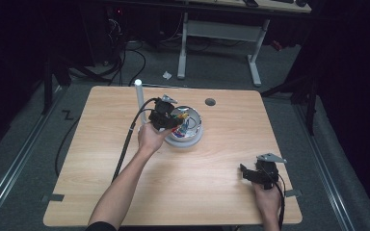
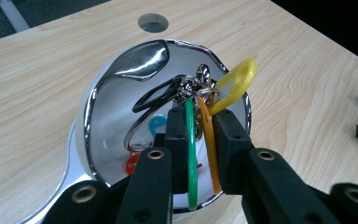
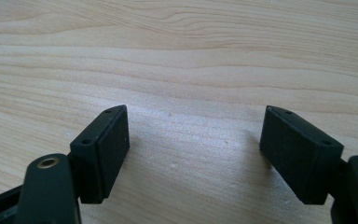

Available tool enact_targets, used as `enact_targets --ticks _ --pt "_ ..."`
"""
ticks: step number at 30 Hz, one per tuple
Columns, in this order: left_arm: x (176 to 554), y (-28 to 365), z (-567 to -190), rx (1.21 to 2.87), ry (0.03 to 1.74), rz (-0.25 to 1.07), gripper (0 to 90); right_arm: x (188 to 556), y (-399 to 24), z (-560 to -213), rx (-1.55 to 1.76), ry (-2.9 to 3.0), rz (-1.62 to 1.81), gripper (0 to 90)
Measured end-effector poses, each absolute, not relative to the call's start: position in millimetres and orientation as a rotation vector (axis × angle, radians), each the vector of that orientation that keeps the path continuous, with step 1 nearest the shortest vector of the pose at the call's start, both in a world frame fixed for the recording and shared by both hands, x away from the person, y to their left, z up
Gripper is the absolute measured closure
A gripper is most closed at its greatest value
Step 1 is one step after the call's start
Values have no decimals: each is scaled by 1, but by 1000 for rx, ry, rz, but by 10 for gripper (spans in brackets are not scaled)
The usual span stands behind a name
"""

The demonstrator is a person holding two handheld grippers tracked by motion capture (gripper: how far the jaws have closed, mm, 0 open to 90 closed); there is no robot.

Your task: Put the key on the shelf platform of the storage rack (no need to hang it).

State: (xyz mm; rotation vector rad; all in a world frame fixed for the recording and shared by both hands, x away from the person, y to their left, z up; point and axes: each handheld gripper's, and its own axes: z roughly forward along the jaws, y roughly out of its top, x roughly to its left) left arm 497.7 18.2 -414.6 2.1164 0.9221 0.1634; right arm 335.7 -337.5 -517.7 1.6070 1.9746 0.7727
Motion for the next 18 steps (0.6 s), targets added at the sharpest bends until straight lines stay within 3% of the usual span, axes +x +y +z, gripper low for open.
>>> enact_targets --ticks 16,18 --pt "502 12 -425 2134 942 122 762 336 -337 -518 1608 1974 772 243" --pt "500 11 -426 2130 1004 94 758 336 -337 -518 1608 1974 771 243"
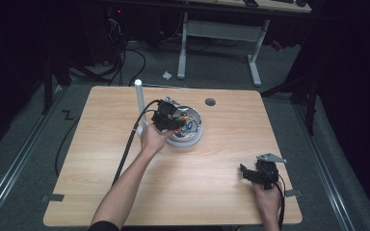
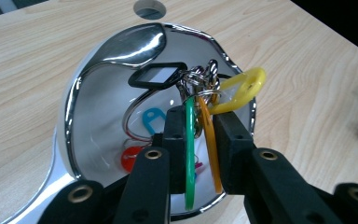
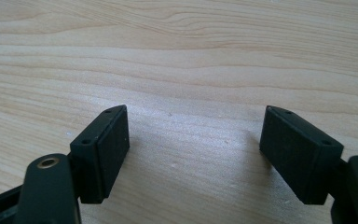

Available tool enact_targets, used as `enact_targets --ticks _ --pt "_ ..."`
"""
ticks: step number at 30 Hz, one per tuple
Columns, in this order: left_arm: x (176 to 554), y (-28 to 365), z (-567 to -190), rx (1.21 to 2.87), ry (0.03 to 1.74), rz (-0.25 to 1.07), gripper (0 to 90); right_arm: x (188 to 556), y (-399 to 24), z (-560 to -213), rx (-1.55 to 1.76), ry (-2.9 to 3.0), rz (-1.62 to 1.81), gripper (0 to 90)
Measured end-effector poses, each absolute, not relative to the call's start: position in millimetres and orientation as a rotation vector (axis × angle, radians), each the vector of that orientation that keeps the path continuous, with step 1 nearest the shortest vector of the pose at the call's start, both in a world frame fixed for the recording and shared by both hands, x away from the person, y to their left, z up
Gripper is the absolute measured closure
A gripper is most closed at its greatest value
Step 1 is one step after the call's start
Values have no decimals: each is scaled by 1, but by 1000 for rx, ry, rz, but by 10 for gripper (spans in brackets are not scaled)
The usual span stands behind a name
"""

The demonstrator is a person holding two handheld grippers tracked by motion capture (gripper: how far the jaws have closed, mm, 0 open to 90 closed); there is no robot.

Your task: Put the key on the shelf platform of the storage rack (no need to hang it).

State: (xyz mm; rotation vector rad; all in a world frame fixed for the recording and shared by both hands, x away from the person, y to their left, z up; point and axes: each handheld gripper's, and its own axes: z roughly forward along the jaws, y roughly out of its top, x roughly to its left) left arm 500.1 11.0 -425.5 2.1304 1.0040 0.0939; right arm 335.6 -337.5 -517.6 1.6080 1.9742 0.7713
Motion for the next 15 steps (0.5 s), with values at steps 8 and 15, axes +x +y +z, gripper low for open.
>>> enact_targets --ticks 8,15 --pt "508 16 -434 2142 1004 138 748 336 -337 -518 1607 1975 771 243" --pt "511 23 -445 2157 1041 128 741 336 -337 -518 1608 1974 771 243"
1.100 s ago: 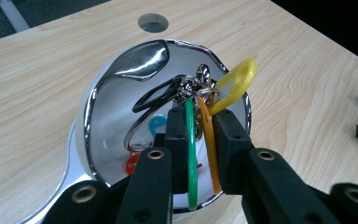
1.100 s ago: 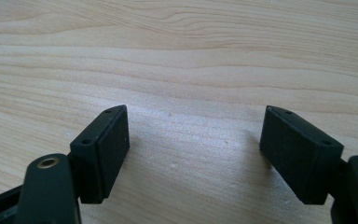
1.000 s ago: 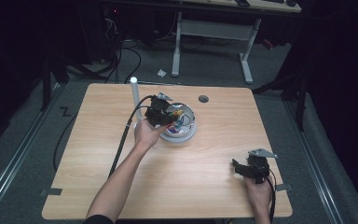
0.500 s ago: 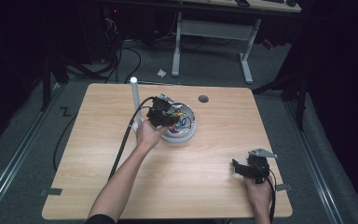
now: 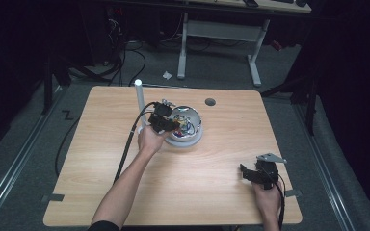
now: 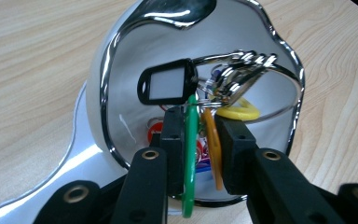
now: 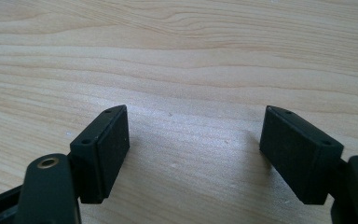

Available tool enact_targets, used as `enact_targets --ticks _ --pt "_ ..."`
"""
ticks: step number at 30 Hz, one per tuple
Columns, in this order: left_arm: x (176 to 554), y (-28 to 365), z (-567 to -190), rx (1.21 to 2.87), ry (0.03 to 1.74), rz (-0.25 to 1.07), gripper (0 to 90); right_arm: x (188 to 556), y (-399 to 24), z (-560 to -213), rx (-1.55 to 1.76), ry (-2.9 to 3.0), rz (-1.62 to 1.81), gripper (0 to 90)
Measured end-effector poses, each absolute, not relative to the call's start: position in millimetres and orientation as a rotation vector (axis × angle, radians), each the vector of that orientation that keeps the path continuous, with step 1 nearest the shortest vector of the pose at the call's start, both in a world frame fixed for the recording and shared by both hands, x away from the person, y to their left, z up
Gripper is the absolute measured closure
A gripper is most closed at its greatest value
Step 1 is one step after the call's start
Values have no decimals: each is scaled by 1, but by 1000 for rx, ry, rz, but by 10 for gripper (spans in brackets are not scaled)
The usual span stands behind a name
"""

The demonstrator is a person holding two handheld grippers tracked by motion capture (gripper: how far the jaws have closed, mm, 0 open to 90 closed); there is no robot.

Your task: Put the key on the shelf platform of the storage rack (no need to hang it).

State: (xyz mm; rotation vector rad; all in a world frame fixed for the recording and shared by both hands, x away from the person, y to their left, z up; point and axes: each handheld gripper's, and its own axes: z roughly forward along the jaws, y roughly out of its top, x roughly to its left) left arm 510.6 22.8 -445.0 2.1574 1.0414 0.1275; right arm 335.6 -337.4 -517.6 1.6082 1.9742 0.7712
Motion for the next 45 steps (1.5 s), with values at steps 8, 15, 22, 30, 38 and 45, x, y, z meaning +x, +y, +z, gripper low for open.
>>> enact_targets --ticks 8,15,22,30,38,45 --pt "508 23 -442 2181 1041 135 650 336 -337 -518 1608 1975 771 243" --pt "504 24 -437 2184 1030 134 556 336 -337 -518 1608 1975 771 243" --pt "498 26 -433 2176 1011 140 478 336 -337 -518 1608 1975 771 243" --pt "490 35 -429 2152 1003 148 453 336 -337 -518 1608 1975 770 243" --pt "483 41 -421 2137 996 184 431 336 -337 -518 1608 1975 770 243" --pt "476 52 -410 2114 983 219 423 336 -337 -518 1608 1974 770 242"
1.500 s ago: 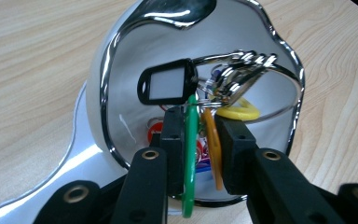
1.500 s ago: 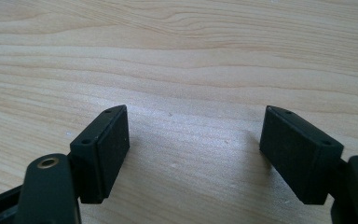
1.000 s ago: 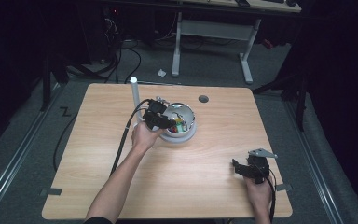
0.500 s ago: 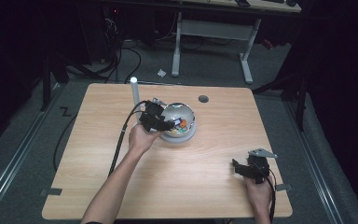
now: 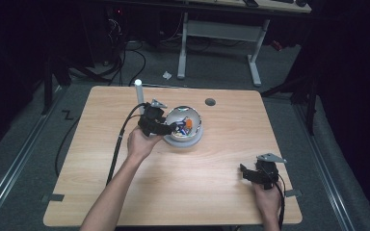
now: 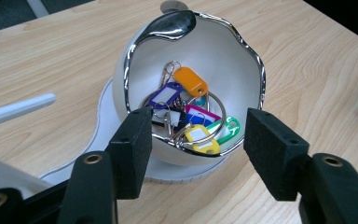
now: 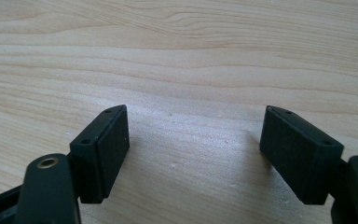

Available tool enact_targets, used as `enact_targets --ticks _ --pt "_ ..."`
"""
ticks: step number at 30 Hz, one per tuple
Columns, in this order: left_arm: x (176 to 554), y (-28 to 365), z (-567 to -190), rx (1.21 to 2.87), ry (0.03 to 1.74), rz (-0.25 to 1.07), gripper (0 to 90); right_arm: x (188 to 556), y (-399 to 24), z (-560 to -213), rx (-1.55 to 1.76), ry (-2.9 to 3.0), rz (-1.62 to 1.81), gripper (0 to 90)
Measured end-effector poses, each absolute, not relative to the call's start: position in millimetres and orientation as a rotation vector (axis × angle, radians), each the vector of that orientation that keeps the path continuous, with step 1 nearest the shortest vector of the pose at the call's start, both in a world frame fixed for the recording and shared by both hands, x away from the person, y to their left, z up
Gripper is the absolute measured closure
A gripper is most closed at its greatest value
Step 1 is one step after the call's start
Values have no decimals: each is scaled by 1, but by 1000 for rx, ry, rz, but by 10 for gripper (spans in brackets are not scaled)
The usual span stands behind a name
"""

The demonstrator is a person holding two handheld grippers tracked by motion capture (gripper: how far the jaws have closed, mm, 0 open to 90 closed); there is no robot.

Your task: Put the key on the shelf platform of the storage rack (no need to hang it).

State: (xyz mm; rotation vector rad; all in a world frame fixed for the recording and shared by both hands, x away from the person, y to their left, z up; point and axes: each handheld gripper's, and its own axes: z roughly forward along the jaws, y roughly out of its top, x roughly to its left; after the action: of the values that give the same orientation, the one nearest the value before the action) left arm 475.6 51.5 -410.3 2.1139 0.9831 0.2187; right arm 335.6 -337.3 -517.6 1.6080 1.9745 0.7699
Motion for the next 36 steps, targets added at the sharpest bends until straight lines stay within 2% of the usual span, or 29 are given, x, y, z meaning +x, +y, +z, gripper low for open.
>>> enact_targets --ticks 36 --pt "431 128 -401 1968 1067 299 398 336 -337 -518 1608 1974 769 242"
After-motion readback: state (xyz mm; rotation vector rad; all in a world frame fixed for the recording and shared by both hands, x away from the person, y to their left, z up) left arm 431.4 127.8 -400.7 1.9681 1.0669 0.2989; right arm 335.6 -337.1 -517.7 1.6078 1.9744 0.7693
